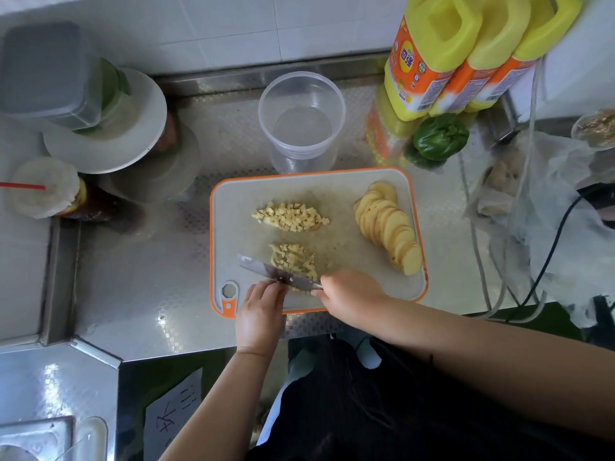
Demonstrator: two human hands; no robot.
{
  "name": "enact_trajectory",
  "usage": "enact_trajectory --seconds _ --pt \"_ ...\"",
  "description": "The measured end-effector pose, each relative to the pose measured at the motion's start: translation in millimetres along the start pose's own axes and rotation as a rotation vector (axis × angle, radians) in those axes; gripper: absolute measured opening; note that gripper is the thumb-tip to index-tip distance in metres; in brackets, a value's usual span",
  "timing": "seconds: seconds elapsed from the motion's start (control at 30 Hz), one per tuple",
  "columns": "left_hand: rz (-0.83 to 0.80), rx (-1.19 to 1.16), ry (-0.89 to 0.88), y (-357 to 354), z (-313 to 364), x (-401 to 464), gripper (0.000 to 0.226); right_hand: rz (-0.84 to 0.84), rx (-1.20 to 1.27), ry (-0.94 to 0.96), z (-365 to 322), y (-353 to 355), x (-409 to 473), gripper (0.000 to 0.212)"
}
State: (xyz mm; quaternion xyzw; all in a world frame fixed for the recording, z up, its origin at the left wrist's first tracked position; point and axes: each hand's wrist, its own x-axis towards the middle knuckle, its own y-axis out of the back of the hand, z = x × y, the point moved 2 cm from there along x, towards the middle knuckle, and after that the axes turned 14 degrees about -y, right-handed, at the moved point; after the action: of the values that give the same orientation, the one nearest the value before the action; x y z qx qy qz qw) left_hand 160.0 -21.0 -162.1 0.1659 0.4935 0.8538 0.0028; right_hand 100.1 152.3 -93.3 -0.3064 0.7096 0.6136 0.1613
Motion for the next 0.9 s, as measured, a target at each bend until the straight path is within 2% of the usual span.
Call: enact_trajectory --seconds 0.1,0.23,0.4,0.63,0.7,0.83,0.9 --pt "-0.008 0.02 -0.015 1 1 3 0.009 -0.011 -0.019 0.004 -2 0 -1 0.034" --pt "-0.048 0.025 -0.012 1 2 5 0.025 -0.048 -0.046 -0.007 -3 -3 3 0.027" --pt "-0.048 0.013 -0.024 2 3 6 0.029 -0.077 -0.041 -0.05 -5 -10 5 0.025" --pt "-0.062 0.007 -0.029 -1 2 7 0.019 -0.101 0.014 -0.128 -21 -7 19 0.033" --pt "-0.061 0.001 -0.018 0 3 10 0.008 -0.089 0.04 -0.145 -23 -3 26 0.038" --pt "-0.033 -0.056 0.027 9 4 15 0.019 -0.015 0.113 -0.118 -3 9 25 0.04" --pt "-0.011 -0.039 0.035 16 4 14 0.02 0.006 0.007 -0.075 8 14 22 0.045"
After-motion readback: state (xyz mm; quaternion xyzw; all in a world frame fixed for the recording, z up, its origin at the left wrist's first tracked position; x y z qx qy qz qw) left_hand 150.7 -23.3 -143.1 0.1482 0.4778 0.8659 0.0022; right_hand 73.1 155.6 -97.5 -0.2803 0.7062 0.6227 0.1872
